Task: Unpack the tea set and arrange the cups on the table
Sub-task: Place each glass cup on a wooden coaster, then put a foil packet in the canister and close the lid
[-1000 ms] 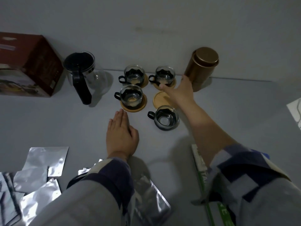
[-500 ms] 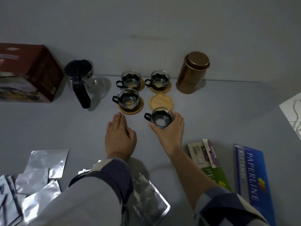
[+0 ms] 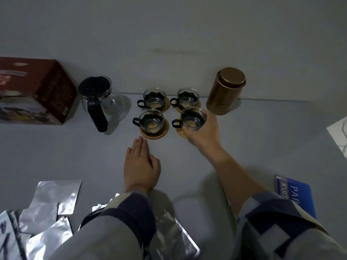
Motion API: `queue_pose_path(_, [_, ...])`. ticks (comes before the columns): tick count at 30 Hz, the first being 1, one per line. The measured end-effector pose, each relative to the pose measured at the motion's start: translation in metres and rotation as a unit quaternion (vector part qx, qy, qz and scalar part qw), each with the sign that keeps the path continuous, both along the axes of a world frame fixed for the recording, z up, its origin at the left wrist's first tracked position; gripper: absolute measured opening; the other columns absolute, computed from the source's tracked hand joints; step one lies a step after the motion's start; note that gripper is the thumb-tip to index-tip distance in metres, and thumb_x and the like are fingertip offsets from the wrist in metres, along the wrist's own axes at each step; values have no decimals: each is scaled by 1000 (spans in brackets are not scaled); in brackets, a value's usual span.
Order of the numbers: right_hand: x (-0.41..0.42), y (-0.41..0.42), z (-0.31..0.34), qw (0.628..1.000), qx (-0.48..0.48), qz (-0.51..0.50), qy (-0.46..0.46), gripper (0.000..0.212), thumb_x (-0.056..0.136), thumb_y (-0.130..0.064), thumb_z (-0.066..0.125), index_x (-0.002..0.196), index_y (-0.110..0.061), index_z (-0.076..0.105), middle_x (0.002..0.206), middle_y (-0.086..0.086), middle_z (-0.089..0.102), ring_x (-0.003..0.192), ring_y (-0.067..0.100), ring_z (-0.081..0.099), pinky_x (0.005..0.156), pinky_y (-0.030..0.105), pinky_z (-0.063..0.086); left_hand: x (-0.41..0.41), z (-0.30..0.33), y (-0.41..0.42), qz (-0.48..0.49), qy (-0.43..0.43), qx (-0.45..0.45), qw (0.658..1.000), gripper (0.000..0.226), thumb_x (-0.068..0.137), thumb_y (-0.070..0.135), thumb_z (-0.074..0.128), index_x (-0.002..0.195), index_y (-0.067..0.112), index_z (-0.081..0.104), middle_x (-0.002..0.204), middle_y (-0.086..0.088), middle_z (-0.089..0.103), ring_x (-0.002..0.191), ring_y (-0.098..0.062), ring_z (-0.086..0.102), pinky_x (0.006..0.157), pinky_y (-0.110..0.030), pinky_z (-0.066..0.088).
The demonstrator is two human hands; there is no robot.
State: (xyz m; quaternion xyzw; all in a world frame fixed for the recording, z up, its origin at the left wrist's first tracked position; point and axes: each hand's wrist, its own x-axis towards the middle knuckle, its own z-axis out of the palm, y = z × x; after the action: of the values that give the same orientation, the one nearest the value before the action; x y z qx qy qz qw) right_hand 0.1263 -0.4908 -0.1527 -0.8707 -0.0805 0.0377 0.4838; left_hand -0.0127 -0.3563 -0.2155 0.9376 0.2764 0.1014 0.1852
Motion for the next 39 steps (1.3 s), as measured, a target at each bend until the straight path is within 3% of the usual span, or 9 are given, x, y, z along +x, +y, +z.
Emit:
queue_pose_path(3, [8,3,-9,1000,-19,8,13,83,59,-33,83,131,-21,43,129,0,48,111,12,54,82,18,46,0,0,0,-1,1,3,1000,60,93,29,37,149,11,27,157,-5,25,146,-16,20,120,-30,7])
queue_pose_path(7, [10,7,-18,998,-59,8,24,93,50,-47,77,132,-25,38,127,-4,49,115,18,53,92,38,54,0,-1,0,1,-1,-1,1000,60,93,29,37,149,12,26,157,-4,24,146,-15,18,119,-29,5])
queue_pose_path(11, [9,8,-26,998,-60,3,36,93,51,-46,76,132,-26,36,128,-3,48,117,19,52,95,40,51,0,-1,1,-1,0,3,1000,60,93,29,37,149,12,25,157,-5,25,146,-16,18,120,-30,6])
queue_pose_path(15, [11,6,-23,995,-95,15,23,93,59,-43,78,138,-18,36,131,3,44,122,23,43,104,45,41,0,-1,2,-1,-6,-8,1000,60,93,30,37,149,12,25,157,-5,24,146,-15,18,119,-29,5])
queue_pose_path(20, [13,-4,-6,987,-130,49,76,116,65,-57,77,152,-18,11,150,3,26,141,27,20,116,47,22,-4,2,4,-4,-23,-45,999,62,91,30,45,148,12,29,155,-5,28,145,-17,23,120,-31,12])
queue_pose_path(24, [34,-19,25,993,-106,14,44,80,84,-55,60,144,-12,31,139,8,46,132,28,39,108,47,35,-1,14,16,77,-118,-174,975,45,92,18,51,136,10,43,139,-10,46,129,-26,43,109,-39,34])
queue_pose_path(29, [77,-39,84,988,-144,-8,-61,35,90,-36,58,117,-15,55,116,10,59,113,30,52,97,43,45,46,62,16,123,-231,-68,963,30,89,3,47,118,5,54,117,-15,55,112,-28,47,92,-37,41])
queue_pose_path(33, [107,-45,109,958,-259,44,-120,33,96,-32,47,128,-23,48,131,11,46,122,33,39,97,42,37,108,93,-9,18,-236,-87,968,34,87,4,50,121,6,51,121,-13,52,114,-26,47,96,-30,38])
queue_pose_path(39, [141,-42,101,891,-424,129,-98,46,101,-42,26,147,-43,23,153,9,24,132,37,27,103,45,32,186,93,-60,-97,-90,-211,969,65,89,28,61,144,9,32,146,-9,39,136,-23,35,112,-30,29])
